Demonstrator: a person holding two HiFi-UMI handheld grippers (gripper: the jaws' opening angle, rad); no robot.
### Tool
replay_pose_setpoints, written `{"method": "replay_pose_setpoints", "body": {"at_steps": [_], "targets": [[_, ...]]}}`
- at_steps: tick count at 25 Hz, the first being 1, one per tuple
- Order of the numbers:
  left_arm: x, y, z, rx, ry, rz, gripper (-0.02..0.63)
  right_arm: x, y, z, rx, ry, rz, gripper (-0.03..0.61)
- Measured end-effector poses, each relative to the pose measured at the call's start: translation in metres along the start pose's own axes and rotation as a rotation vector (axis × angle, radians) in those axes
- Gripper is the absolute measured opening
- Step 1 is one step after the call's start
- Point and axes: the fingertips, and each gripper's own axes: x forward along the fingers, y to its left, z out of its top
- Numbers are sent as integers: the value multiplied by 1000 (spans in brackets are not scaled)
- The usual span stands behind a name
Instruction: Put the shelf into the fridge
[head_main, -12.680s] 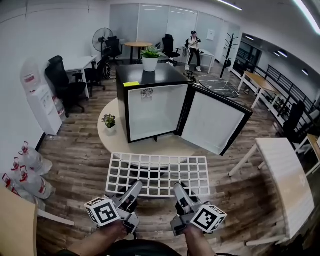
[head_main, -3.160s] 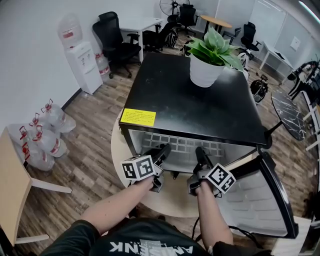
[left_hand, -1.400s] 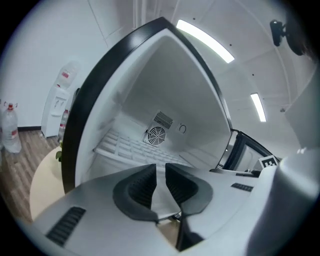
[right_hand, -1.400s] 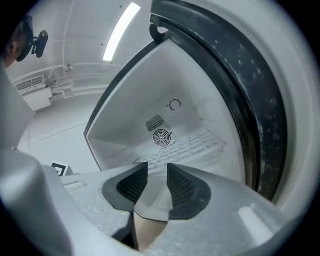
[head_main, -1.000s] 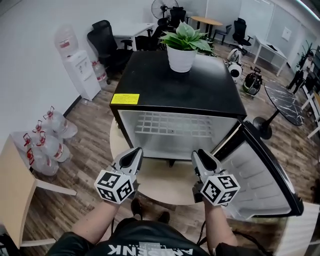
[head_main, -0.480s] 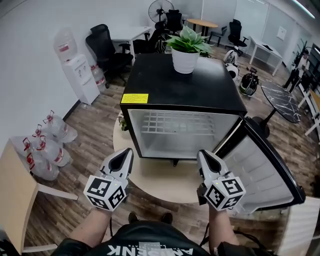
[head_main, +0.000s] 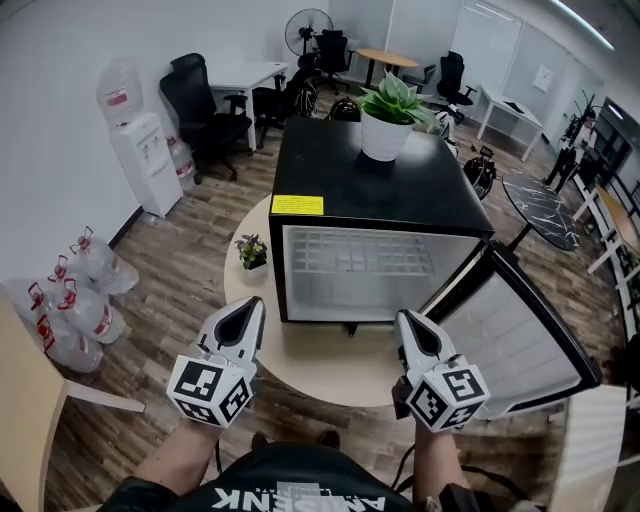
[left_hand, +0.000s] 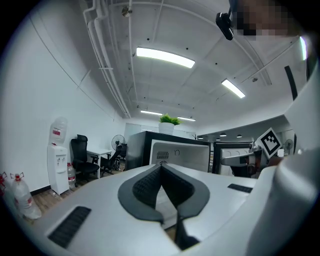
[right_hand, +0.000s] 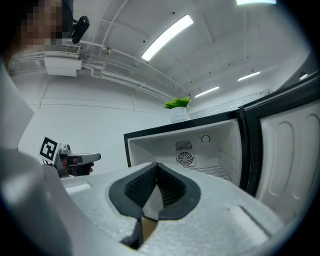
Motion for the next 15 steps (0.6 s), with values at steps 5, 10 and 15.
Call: {"method": "replay_pose_setpoints", "body": {"at_steps": [5, 10, 15], "targets": [[0, 1, 3, -9, -7, -36, 2, 0, 11, 2, -16, 1, -21, 6], [-1, -6, 4, -9, -10, -86, 2, -1, 11, 3, -8, -3, -50, 6], [-1, -4, 5, -43, 0, -66, 2, -4, 10, 5, 4, -1, -68, 6]]}}
